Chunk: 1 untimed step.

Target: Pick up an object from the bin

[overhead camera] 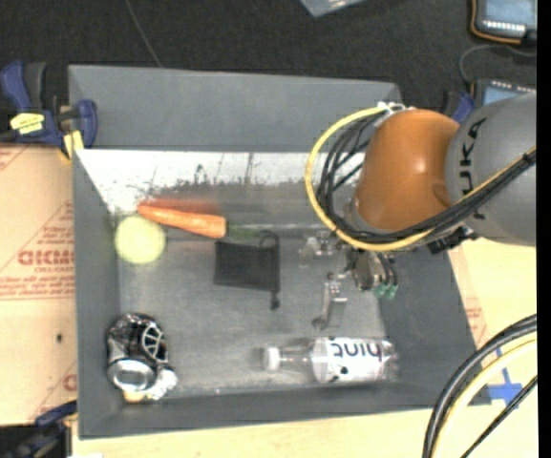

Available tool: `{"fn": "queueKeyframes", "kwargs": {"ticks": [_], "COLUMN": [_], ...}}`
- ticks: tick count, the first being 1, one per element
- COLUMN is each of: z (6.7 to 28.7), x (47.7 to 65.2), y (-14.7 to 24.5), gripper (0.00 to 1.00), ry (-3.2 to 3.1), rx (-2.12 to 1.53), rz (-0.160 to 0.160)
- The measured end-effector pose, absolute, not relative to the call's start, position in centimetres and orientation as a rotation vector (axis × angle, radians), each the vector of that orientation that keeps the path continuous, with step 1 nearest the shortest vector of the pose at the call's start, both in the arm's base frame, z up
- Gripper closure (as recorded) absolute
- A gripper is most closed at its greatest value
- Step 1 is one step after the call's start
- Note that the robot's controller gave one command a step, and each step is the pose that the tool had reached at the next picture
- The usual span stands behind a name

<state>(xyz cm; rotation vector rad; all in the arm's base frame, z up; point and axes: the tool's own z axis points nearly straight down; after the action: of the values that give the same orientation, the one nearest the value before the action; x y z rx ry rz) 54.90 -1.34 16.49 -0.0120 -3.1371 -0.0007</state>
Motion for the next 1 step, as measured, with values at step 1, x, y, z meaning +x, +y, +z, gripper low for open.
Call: {"fn": "queueKeyframes", "kwargs": {"ticks": [1], "z": [16.91], "x": [54.99], "y": [-1.35], "gripper": [0.0], "ry": [-3.143], "rx": [-0.012], "rz": [0.0]}}
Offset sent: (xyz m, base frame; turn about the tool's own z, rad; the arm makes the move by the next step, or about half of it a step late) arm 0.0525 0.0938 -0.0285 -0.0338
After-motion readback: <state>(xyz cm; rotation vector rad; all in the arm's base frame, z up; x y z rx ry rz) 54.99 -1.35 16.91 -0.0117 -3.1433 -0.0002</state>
